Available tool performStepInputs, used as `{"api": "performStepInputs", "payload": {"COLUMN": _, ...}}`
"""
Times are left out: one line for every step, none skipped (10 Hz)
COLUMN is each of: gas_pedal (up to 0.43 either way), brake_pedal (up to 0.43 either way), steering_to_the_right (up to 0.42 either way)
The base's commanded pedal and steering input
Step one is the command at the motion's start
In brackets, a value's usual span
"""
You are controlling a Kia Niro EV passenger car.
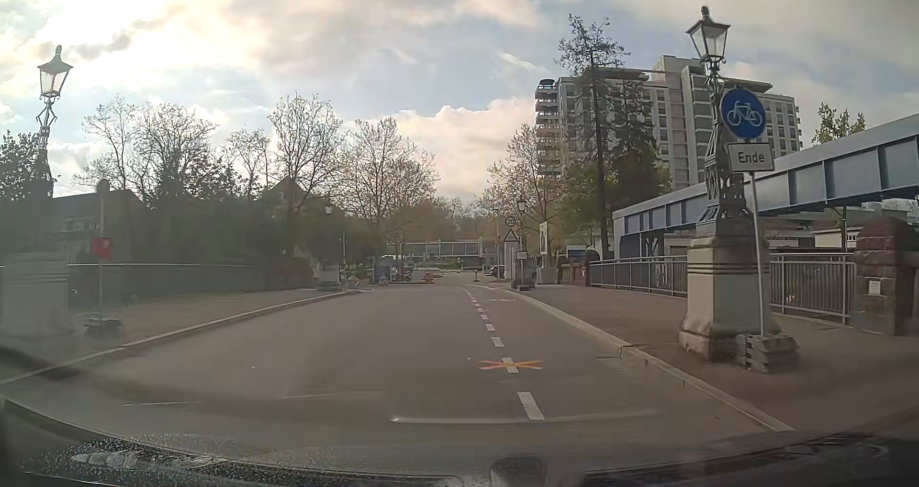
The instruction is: Follow the waypoints while adhering to traffic rules and regulations
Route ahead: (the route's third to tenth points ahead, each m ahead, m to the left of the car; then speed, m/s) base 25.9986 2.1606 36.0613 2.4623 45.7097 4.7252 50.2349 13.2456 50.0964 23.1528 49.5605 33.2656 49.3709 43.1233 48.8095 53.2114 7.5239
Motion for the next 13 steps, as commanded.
{"api": "performStepInputs", "payload": {"gas_pedal": 0.0, "brake_pedal": 0.0, "steering_to_the_right": 0.034}}
{"api": "performStepInputs", "payload": {"gas_pedal": 0.0, "brake_pedal": 0.0, "steering_to_the_right": 0.033}}
{"api": "performStepInputs", "payload": {"gas_pedal": 0.008, "brake_pedal": 0.0, "steering_to_the_right": 0.031}}
{"api": "performStepInputs", "payload": {"gas_pedal": 0.02, "brake_pedal": 0.0, "steering_to_the_right": 0.026}}
{"api": "performStepInputs", "payload": {"gas_pedal": 0.028, "brake_pedal": 0.0, "steering_to_the_right": 0.022}}
{"api": "performStepInputs", "payload": {"gas_pedal": 0.039, "brake_pedal": 0.0, "steering_to_the_right": 0.018}}
{"api": "performStepInputs", "payload": {"gas_pedal": 0.039, "brake_pedal": 0.0, "steering_to_the_right": 0.012}}
{"api": "performStepInputs", "payload": {"gas_pedal": 0.039, "brake_pedal": 0.0, "steering_to_the_right": 0.007}}
{"api": "performStepInputs", "payload": {"gas_pedal": 0.039, "brake_pedal": 0.0, "steering_to_the_right": 0.005}}
{"api": "performStepInputs", "payload": {"gas_pedal": 0.028, "brake_pedal": 0.0, "steering_to_the_right": 0.003}}
{"api": "performStepInputs", "payload": {"gas_pedal": 0.028, "brake_pedal": 0.0, "steering_to_the_right": -0.001}}
{"api": "performStepInputs", "payload": {"gas_pedal": 0.028, "brake_pedal": 0.0, "steering_to_the_right": -0.007}}
{"api": "performStepInputs", "payload": {"gas_pedal": 0.028, "brake_pedal": 0.0, "steering_to_the_right": -0.016}}
